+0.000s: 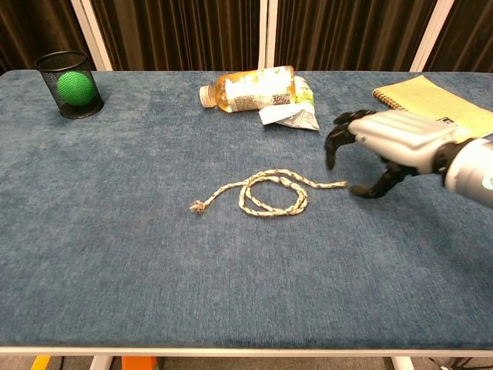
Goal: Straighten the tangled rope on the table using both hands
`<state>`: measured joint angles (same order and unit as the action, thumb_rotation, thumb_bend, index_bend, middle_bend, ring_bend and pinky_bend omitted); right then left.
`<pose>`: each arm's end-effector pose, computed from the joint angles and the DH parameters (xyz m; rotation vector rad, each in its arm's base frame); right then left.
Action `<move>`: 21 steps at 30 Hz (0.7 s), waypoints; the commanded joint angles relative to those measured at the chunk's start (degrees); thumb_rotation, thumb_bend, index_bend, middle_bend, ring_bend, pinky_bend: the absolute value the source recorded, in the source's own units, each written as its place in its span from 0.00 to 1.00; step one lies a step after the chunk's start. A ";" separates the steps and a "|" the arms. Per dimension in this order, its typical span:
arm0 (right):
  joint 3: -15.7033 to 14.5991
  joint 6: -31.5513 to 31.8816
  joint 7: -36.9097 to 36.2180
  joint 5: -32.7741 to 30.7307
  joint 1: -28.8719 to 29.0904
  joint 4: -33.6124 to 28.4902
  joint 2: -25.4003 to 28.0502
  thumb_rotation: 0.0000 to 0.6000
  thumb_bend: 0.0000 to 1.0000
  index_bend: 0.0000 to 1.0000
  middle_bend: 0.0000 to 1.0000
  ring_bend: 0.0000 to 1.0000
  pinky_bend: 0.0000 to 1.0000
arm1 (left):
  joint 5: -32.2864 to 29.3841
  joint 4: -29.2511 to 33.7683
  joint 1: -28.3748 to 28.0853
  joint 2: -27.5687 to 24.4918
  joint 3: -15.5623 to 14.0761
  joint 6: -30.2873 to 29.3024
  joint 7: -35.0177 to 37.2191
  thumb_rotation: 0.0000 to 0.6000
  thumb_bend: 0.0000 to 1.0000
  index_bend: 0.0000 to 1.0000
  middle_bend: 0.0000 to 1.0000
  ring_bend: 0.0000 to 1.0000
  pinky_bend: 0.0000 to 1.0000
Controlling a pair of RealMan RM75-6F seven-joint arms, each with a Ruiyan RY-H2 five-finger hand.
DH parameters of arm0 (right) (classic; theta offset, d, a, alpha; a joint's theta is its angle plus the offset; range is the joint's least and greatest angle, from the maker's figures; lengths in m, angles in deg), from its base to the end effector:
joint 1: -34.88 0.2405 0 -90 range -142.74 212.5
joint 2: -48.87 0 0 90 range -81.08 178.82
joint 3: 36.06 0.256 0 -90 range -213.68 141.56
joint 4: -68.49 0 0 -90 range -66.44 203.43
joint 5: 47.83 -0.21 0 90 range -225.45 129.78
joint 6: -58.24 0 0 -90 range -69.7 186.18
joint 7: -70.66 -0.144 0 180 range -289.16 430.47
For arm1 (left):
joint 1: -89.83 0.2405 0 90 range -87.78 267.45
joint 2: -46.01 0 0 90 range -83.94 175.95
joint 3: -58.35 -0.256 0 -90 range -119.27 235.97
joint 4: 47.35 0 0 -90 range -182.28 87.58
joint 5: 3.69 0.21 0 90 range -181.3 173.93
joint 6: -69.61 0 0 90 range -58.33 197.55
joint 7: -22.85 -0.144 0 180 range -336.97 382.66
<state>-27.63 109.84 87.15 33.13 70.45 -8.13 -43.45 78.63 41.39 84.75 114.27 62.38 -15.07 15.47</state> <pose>-0.1810 -0.3167 -0.0409 2.0237 -0.8038 0.8646 -0.3235 0.1868 0.1470 -1.3602 -0.8325 -0.7953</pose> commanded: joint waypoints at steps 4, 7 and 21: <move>-0.33 -0.29 -0.79 -0.26 1.73 3.09 -3.02 1.00 0.31 0.43 0.20 0.00 0.00 | -0.07 -0.11 -0.06 -0.08 0.06 -0.01 0.23 1.00 0.06 0.16 0.13 0.00 0.00; -0.60 0.11 -1.31 0.00 2.15 4.12 -4.02 1.00 0.32 0.45 0.20 0.00 0.00 | -0.22 -0.27 -0.04 -0.09 0.06 0.04 0.42 1.00 0.06 0.16 0.13 0.00 0.00; -1.32 2.43 -2.07 -0.09 2.58 7.35 -6.60 1.00 0.38 0.56 0.22 0.00 0.00 | 0.14 -1.39 -0.23 0.23 -0.10 0.17 1.39 1.00 0.06 0.16 0.13 0.00 0.00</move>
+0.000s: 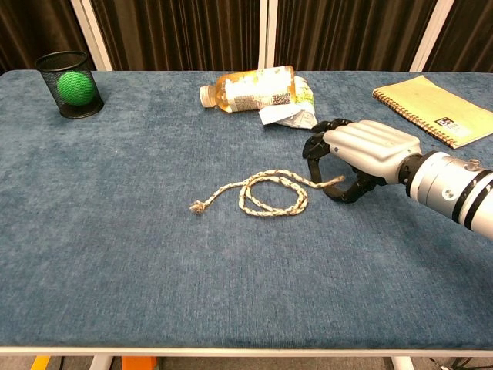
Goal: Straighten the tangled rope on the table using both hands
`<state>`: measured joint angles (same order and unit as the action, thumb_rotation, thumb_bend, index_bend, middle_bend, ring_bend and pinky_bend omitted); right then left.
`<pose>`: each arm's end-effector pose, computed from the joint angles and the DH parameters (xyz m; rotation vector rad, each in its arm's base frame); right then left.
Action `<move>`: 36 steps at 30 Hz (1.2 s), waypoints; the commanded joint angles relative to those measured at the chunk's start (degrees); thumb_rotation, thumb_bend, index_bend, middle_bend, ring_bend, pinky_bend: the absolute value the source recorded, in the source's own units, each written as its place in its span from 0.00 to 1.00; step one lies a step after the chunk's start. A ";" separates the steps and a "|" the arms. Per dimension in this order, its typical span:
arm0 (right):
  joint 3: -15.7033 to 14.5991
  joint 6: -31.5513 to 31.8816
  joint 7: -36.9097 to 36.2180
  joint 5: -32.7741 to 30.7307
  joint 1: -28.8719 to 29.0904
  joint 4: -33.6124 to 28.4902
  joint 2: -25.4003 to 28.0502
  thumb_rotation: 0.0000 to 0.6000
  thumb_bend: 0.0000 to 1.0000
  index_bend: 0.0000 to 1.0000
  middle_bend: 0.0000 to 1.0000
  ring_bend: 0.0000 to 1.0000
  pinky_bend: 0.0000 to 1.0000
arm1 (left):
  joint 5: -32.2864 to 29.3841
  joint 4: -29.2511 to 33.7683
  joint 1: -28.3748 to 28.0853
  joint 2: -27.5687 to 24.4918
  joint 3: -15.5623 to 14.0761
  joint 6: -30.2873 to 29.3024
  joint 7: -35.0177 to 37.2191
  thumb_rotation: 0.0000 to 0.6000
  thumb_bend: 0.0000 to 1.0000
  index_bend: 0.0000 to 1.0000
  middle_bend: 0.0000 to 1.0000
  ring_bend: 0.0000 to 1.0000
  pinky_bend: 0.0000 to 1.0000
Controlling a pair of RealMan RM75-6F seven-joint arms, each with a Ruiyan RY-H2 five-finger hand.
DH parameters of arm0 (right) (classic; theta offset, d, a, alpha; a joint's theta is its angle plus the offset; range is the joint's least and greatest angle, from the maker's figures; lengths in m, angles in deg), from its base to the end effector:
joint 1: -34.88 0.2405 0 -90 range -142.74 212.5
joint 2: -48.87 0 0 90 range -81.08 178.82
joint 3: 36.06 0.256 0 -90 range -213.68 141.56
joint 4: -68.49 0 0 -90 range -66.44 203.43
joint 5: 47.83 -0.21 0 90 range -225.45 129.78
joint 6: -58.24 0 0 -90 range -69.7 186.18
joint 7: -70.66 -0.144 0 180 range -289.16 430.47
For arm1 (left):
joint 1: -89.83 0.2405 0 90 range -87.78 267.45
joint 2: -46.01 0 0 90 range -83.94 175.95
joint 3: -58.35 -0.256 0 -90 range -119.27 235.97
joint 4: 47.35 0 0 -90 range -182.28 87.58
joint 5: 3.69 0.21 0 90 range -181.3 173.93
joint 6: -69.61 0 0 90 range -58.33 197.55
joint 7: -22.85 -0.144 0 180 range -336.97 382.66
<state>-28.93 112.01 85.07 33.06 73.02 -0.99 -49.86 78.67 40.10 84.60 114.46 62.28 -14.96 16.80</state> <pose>-0.1716 -0.3220 -0.0673 2.0188 -0.7925 0.9022 -0.3273 0.1876 0.1477 -1.3599 -0.8351 -0.7990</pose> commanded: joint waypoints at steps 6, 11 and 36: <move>-0.10 1.91 0.51 0.04 -0.25 0.16 -0.27 1.00 0.41 0.62 0.25 0.00 0.00 | 2.02 -0.65 -2.21 -0.32 0.16 1.73 -0.24 1.00 0.06 0.16 0.13 0.00 0.00; 0.67 4.08 2.23 -0.38 -0.85 -3.19 2.15 1.00 0.44 0.63 0.26 0.00 0.00 | 5.79 -0.34 -7.26 -0.85 0.60 6.44 2.71 1.00 0.06 0.16 0.13 0.00 0.00; 3.25 9.51 6.27 -7.25 -4.69 -13.44 11.78 1.00 0.48 0.63 0.26 0.00 0.00 | -2.14 -1.43 -32.32 19.37 5.47 35.10 0.34 1.00 0.07 0.36 0.17 0.07 0.00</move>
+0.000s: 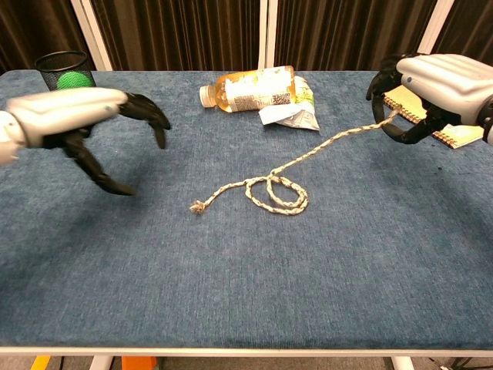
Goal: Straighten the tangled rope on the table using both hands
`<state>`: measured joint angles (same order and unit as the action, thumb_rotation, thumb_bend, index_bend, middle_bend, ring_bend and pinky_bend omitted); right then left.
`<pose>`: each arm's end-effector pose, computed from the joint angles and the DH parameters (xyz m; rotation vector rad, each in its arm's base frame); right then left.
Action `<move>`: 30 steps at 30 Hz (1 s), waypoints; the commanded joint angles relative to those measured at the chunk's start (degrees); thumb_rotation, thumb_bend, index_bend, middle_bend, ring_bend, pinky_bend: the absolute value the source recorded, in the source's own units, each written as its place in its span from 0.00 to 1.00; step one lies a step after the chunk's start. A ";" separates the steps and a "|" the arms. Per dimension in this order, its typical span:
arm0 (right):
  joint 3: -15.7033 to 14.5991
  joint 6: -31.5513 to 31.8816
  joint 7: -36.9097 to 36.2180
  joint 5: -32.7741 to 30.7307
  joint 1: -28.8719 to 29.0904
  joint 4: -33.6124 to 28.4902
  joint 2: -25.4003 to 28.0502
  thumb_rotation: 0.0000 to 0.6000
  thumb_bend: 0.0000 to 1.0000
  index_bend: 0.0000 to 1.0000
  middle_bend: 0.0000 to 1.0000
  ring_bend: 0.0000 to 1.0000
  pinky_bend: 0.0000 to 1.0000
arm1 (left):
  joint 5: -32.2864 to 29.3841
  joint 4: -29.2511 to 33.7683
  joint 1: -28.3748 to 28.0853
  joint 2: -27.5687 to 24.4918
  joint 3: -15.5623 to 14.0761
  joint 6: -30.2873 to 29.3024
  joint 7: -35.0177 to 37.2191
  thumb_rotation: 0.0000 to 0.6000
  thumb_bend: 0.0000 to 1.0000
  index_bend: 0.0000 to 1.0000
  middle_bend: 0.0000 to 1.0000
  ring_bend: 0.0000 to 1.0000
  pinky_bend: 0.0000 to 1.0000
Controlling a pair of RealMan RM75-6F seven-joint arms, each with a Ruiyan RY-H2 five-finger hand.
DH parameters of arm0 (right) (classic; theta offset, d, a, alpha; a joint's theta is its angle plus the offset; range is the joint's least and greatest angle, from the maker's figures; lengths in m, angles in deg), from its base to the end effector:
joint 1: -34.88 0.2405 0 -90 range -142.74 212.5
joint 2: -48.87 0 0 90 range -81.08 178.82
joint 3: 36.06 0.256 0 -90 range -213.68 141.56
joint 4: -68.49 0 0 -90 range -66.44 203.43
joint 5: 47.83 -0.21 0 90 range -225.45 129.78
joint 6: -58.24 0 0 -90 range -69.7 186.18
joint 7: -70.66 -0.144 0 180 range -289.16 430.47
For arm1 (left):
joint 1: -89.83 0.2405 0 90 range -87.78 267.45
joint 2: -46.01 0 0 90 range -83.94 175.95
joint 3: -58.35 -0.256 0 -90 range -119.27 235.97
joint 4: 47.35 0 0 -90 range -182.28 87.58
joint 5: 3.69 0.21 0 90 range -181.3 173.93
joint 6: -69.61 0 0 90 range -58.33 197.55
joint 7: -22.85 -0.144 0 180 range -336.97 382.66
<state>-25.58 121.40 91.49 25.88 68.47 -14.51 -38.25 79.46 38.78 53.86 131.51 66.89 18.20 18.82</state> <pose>-0.1866 -0.3282 0.0155 1.7532 -0.7797 0.9375 -0.1604 0.3077 -0.0142 -2.0240 -1.0122 -1.0418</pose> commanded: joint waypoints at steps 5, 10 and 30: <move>-0.38 0.66 -0.75 -0.15 -0.64 0.08 0.79 1.00 0.48 0.63 0.26 0.00 0.00 | -9.78 -1.67 -3.46 6.38 1.48 4.38 -6.35 1.00 0.07 0.36 0.17 0.07 0.00; -0.65 0.87 -1.15 -0.07 -0.83 0.05 1.00 1.00 0.48 0.63 0.26 0.00 0.00 | -16.54 -3.28 -5.03 9.79 2.34 4.77 -11.10 1.00 0.07 0.36 0.17 0.07 0.00; -0.90 1.13 -2.07 -0.18 -1.11 -0.50 2.36 1.00 0.48 0.63 0.26 0.00 0.00 | -27.66 -1.82 -10.94 14.45 4.92 1.40 -20.65 0.83 0.13 0.40 0.17 0.07 0.00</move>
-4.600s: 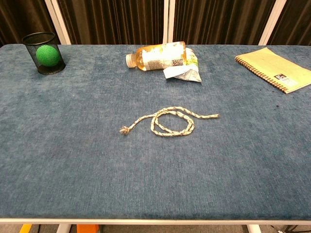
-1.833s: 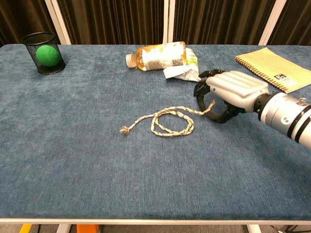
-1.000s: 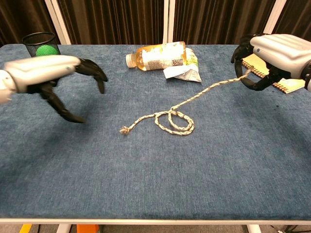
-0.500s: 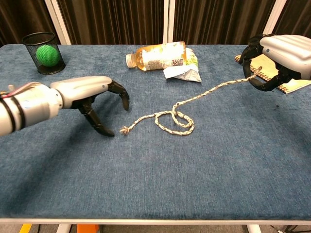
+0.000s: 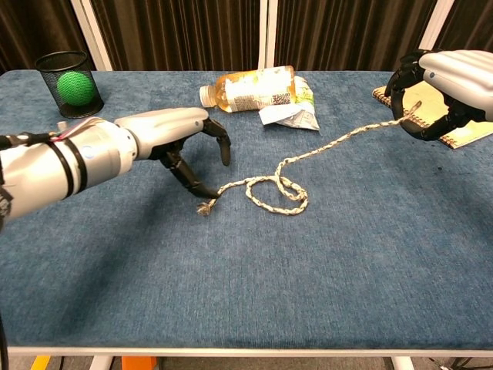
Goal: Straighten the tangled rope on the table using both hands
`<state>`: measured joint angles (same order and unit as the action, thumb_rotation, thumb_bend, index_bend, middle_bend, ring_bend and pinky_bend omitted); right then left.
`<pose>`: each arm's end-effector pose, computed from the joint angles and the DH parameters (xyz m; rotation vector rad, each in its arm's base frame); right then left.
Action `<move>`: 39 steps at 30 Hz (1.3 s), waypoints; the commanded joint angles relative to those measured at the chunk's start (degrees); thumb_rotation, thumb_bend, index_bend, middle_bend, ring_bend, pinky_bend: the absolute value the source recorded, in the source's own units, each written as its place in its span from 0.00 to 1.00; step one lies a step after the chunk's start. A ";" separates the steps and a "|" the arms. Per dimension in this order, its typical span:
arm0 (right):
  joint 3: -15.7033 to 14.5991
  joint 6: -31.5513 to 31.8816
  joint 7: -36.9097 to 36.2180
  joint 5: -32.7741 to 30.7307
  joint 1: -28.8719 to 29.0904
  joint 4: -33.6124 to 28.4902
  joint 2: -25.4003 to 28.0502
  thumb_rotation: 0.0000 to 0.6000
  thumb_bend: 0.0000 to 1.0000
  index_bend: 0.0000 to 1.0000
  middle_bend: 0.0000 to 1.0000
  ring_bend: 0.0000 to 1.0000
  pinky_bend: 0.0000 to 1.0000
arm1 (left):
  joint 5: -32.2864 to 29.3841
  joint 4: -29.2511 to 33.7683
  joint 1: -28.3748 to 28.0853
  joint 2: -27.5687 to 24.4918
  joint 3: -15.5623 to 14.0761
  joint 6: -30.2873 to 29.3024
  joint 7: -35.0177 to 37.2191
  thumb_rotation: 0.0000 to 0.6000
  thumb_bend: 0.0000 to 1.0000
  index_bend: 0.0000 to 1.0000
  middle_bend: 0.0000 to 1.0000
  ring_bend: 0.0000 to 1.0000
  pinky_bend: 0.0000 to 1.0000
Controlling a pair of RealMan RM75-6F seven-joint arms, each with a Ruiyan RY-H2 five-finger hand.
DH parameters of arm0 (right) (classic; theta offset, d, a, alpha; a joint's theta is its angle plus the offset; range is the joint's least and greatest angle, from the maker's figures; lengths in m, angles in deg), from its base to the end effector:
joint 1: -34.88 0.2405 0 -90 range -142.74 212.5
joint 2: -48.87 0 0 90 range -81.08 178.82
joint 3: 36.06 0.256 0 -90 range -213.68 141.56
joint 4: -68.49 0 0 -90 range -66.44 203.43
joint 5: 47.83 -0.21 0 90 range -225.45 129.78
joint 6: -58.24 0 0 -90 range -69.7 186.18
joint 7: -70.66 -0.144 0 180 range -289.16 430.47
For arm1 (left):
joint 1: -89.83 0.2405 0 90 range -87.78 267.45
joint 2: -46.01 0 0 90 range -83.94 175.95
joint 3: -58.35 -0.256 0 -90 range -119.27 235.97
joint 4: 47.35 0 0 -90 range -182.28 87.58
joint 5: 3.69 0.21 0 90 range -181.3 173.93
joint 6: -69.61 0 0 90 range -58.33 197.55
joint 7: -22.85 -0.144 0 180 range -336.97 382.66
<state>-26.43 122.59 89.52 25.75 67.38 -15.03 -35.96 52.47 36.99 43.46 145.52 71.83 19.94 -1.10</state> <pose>-0.1999 -0.3258 0.0287 1.7234 -0.7938 0.9282 -0.0915 0.3244 -0.0794 -1.9662 -1.1466 -0.9652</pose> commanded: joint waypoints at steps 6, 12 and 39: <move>-0.11 -0.01 -0.53 0.08 -0.09 -0.03 0.34 1.00 0.48 0.63 0.26 0.00 0.00 | -2.67 -2.94 -2.16 2.86 -1.70 -1.72 -5.52 0.81 0.14 0.41 0.17 0.07 0.00; -0.34 0.01 -0.70 0.08 -0.26 -0.14 0.54 1.00 0.48 0.63 0.26 0.00 0.00 | -2.73 -6.43 -2.03 5.65 -3.21 -5.56 -8.98 0.82 0.16 0.43 0.17 0.07 0.00; -0.33 0.85 -1.78 -0.30 -1.15 -0.45 1.28 1.00 0.48 0.63 0.26 0.00 0.00 | 3.52 -9.06 -0.24 6.45 -5.74 -6.88 -6.46 0.98 0.32 0.58 0.20 0.07 0.00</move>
<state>-26.77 123.41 87.74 25.46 66.27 -15.44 -34.72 55.65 28.08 43.05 152.02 66.20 13.15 -7.88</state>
